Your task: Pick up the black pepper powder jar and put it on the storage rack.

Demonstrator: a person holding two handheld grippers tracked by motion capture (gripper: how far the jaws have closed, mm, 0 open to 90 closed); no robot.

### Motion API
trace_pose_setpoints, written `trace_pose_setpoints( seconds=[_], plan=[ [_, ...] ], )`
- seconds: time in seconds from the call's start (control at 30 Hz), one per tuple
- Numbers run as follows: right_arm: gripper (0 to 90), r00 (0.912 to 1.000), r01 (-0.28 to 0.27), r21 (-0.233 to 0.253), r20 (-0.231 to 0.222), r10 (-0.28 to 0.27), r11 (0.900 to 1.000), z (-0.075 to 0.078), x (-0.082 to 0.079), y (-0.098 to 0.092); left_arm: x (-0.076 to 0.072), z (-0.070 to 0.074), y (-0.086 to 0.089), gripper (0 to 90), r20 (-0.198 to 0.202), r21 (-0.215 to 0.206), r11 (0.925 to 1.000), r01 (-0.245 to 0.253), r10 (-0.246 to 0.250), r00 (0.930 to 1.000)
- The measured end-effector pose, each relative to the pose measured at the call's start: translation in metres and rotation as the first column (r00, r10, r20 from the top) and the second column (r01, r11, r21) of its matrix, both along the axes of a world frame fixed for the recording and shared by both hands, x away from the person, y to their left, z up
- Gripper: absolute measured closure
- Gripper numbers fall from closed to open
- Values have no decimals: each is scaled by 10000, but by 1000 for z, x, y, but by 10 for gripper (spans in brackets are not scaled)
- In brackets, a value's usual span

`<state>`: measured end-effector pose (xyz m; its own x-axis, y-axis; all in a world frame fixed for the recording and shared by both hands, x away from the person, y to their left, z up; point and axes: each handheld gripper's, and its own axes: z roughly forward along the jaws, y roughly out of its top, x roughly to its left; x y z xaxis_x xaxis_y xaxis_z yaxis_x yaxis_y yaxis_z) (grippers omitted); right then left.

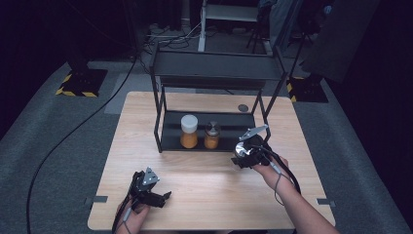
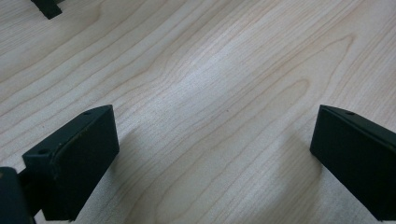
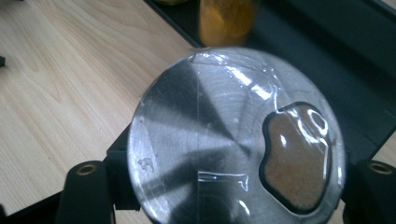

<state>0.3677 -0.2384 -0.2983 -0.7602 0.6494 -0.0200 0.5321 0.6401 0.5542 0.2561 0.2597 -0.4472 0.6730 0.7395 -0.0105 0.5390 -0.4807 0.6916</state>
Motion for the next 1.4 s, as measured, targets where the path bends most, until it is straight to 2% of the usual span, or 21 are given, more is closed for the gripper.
trace_pose_setpoints(
  seconds=[0.3,0.53,1.13,1.4],
  plan=[
    [306,9997,170,-34,180,-169,9998,16,11,-3,0,0,0,12,1,0,10000,0,0,10000],
    [307,9987,447,-8,251,-447,9990,21,22,-4,0,0,0,11,-1,4,10000,-1,1,10000],
    [306,9955,904,67,286,-906,9959,16,56,12,0,0,0,11,4,1,10000,0,0,10000],
    [306,9943,1062,11,128,-1062,9943,7,69,18,0,0,0,10,-3,-22,10000,-11,11,10000]
  ],
)
